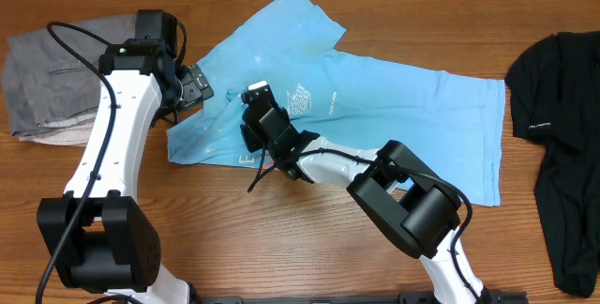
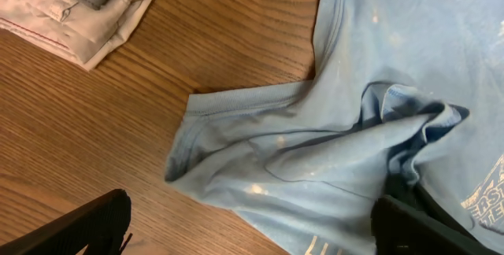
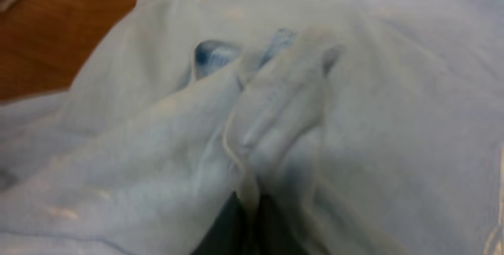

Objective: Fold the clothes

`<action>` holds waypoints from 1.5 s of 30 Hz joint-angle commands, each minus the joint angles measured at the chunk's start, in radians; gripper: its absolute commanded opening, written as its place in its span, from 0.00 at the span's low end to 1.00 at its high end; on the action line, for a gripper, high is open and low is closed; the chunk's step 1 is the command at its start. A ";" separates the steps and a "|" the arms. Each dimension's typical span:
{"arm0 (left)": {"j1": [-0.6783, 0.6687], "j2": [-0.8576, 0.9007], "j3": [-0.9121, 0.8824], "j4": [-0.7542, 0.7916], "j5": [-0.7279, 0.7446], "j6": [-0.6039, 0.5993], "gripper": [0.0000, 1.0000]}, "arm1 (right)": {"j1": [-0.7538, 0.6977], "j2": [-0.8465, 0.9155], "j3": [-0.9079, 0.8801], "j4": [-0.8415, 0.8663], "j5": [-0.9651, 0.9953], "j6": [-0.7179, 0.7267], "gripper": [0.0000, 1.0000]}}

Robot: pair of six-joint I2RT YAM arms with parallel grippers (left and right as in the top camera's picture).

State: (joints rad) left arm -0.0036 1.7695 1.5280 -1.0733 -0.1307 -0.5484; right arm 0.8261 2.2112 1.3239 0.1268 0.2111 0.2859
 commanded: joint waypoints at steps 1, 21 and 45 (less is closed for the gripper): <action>0.009 0.011 0.012 0.001 0.001 -0.006 1.00 | -0.002 -0.021 0.014 0.022 0.024 0.002 0.04; 0.009 0.011 0.012 0.001 0.001 -0.006 1.00 | -0.149 -0.047 0.013 -0.031 0.050 -0.004 0.04; 0.009 0.011 0.012 0.001 0.001 -0.006 1.00 | -0.257 -0.158 0.014 0.006 0.051 -0.004 0.60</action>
State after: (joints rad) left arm -0.0036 1.7695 1.5280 -1.0737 -0.1303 -0.5484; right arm 0.5919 2.1811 1.3235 0.1368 0.2512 0.2832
